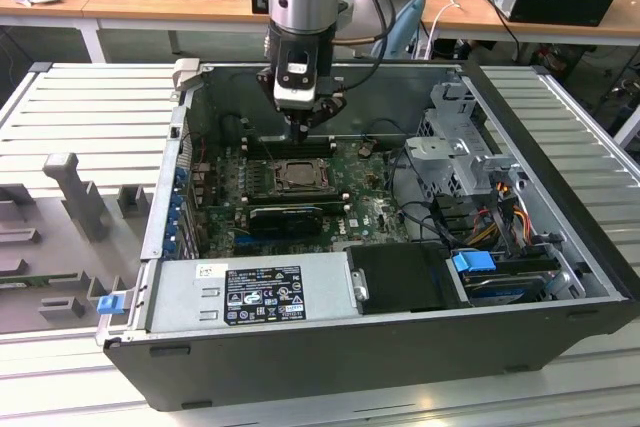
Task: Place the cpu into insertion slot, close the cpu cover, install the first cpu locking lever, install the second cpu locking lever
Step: 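Install the first cpu locking lever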
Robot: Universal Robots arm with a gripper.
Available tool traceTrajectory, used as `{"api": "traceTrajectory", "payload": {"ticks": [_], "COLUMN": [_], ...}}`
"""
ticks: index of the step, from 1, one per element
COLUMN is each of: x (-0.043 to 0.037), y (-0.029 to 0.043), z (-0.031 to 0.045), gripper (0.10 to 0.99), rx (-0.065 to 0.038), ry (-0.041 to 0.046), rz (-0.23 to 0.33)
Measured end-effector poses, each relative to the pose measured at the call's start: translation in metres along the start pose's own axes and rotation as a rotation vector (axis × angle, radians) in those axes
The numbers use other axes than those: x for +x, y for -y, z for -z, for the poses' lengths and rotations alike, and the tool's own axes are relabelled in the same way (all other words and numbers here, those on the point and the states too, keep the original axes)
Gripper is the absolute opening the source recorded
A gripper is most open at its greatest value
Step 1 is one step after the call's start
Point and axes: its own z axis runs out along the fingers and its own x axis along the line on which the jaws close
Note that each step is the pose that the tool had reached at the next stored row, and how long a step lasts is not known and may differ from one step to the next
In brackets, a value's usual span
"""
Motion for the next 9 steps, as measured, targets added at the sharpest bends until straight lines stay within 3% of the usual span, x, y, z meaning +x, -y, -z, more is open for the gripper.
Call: {"api": "traceTrajectory", "payload": {"ticks": [2, 3, 9], "x": [0.0001, 0.0002, 0.0002], "y": [-0.0001, -0.0001, 0.0], "z": [0.002, 0.002, 0.001], "gripper": [0.106, 0.106, 0.106], "rx": [0.003, 0.007, 0.011], "ry": [0.0017, 0.0034, 0.0], "rz": [0.01, 0.04, 0.152]}}
